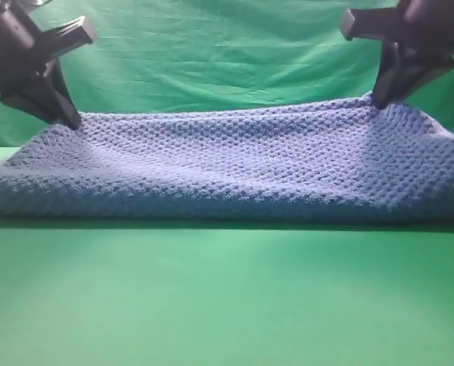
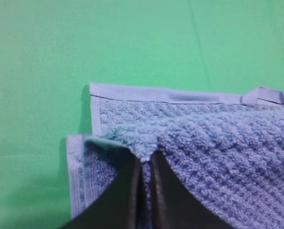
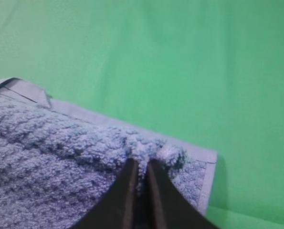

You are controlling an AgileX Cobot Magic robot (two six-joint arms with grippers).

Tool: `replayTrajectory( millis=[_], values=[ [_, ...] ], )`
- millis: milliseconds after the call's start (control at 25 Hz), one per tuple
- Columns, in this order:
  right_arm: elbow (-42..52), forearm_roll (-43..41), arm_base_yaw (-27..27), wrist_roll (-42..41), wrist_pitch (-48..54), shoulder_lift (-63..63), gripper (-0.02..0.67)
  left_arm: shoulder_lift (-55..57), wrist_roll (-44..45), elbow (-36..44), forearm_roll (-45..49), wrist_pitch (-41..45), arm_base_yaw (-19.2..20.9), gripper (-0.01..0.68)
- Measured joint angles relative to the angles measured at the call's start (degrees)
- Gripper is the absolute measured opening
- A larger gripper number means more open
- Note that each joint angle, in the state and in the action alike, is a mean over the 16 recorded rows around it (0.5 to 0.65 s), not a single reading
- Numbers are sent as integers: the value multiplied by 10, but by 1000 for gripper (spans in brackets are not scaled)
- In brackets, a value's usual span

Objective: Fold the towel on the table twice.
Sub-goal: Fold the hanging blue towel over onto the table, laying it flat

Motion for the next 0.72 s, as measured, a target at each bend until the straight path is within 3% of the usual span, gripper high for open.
replayTrajectory(
  millis=[200,520,720],
  values=[
    [-13,-1,-1,-4,-15,35,92,38,18,-22,0,-4,0,100],
    [-26,-1,-8,-5,3,44,403,45,47,-29,1,-10,0,407],
    [-56,-2,-19,-6,68,16,555,16,57,-29,2,-11,0,546]
  ],
)
